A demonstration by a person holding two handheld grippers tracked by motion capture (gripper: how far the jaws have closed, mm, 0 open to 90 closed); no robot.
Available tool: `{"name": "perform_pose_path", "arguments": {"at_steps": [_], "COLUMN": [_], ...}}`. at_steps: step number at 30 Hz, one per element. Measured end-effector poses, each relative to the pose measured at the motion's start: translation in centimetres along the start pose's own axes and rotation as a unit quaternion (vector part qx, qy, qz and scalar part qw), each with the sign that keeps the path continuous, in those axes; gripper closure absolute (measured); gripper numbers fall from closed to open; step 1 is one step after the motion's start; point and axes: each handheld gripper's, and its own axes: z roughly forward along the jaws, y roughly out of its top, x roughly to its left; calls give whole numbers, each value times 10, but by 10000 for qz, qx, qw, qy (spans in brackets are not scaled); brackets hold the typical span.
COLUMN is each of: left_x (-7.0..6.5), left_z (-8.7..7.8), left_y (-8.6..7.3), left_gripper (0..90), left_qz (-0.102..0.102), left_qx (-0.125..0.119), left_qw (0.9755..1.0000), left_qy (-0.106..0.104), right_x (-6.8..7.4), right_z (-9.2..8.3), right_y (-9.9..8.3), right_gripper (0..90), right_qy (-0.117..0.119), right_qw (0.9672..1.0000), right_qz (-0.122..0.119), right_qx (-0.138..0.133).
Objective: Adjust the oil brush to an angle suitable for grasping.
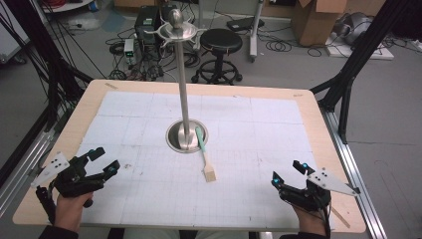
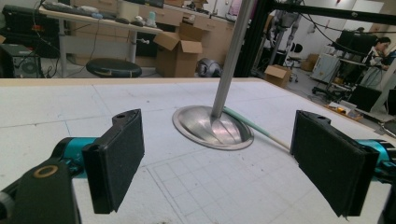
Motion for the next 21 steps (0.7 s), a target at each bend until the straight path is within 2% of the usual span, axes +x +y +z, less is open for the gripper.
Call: {"name": "perform_pose_path", "arguments": {"at_steps": [5, 7, 11, 12, 15, 19, 21], "left_x": [3, 3, 1, 0, 0, -1, 0], "left_z": [2, 3, 2, 1, 2, 1, 1], "left_y": [-2, -2, -2, -2, -2, -3, -3], "left_gripper": [182, 182, 183, 183, 183, 184, 186], "left_qz": [-65, -68, -45, -40, -41, -16, -20], "left_qx": [3, 35, 51, 39, 45, 116, 119], "left_qw": [10000, 10000, 10000, 10000, 10000, 9999, 9999], "left_qy": [61, 56, 50, 37, 0, -69, -67], "right_x": [0, -1, 3, 7, 11, 16, 19], "right_z": [0, 3, 7, 10, 11, 14, 21], "right_y": [-1, -2, -1, 0, 2, 8, 11], "right_gripper": [185, 185, 189, 220, 242, 294, 397], "right_qy": [-15, 10, 108, 216, 322, 502, 687], "right_qw": [10000, 9999, 9998, 9996, 9992, 9987, 9975], "right_qz": [44, -67, -92, -124, -177, -131, -155], "right_qx": [50, 121, 138, 150, 146, 4, 112]}}
